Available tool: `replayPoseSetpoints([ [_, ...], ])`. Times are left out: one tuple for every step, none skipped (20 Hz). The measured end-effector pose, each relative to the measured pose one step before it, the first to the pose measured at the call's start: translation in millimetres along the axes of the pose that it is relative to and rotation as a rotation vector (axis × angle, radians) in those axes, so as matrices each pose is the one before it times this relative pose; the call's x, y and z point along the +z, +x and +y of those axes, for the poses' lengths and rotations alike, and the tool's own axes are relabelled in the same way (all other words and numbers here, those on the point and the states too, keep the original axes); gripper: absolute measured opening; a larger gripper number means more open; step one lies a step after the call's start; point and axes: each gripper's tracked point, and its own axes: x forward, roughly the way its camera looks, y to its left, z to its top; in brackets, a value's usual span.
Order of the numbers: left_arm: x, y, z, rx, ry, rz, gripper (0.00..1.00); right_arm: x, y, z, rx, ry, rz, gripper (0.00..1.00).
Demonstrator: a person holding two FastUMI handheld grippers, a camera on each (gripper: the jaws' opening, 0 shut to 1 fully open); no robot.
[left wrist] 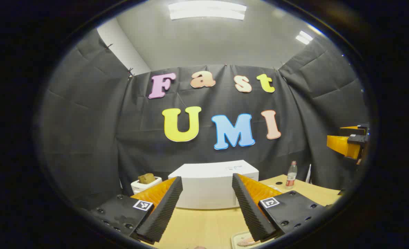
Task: Open the microwave oven with the left hand, put the food in, and close the microwave oven.
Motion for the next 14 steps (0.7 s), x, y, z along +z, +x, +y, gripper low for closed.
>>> replayPoseSetpoints([
  [1.19, -2.4, -1.68, 0.00191, 0.00189, -0.00136, 0.99, -0.25, -1.14, -0.42, 0.00279, 0.00106, -0.00084, 0.97],
  [-1.33, -2.35, -0.92, 0.00411, 0.00122, -0.00053, 0.99, 0.36, -0.77, -0.58, 0.00192, 0.00222, -0.00073, 0.97],
  [2.35, -0.79, -0.54, 0.00181, -0.00037, 0.00123, 0.99, -0.23, -0.9, -0.63, 0.00252, 0.00241, -0.00106, 0.97],
  [-0.54, -1.77, -1.0, 0.00282, -0.00082, 0.00151, 0.99, 0.15, -0.53, -0.46, 0.00267, 0.0007, -0.00005, 0.96],
  [-0.47, -3.53, -0.93, 0.00145, 0.00004, 0.0005, 0.99, -1.36, -0.96, -0.83, 0.00126, -0.00188, -0.00094, 0.96],
  [0.47, -0.25, -1.39, 0.00146, 0.00183, 0.00061, 0.99, -0.15, -1.24, -1.71, 0.00013, -0.00171, -0.00091, 0.96],
  [1.68, -0.37, -2.01, 0.00074, 0.00324, 0.0005, 0.99, -0.36, -1.3, -1.33, 0.00158, 0.00084, -0.00091, 0.96],
  [-2.48, -2.29, -2.14, 0.00036, 0.00363, 0.00013, 1.0, -0.18, -1.72, -1.39, 0.00199, 0.00344, -0.00011, 0.97],
  [0.37, -1.71, -1.32, 0.00169, 0.00384, 0.0011, 1.0, -1.29, -0.74, -1.68, 0.00212, 0.00237, 0.00161, 0.97],
  [-0.38, -2.61, -1.68, 0.00113, 0.00096, 0.00049, 1.0, -0.87, -0.33, -1.48, 0.00195, 0.00018, 0.00231, 0.96],
  [1.83, -0.92, -2.72, 0.00186, -0.00061, -0.00059, 1.0, -1.0, -0.6, -1.44, 0.00201, -0.00069, 0.00164, 0.96],
  [0.89, -1.62, -2.33, 0.00273, -0.00078, -0.00125, 1.0, -0.11, -0.61, -1.53, 0.00394, -0.00014, 0.00081, 0.97],
  [-0.12, -1.54, -3.41, 0.00249, -0.00027, 0.00042, 1.0, -1.1, -0.5, -1.85, 0.00332, -0.00016, 0.00098, 0.97],
  [-1.52, -1.25, -3.2, 0.00136, -0.00121, 0.0017, 1.0, 0.29, -1.57, -1.46, 0.00399, -0.00063, -0.00124, 0.97],
])
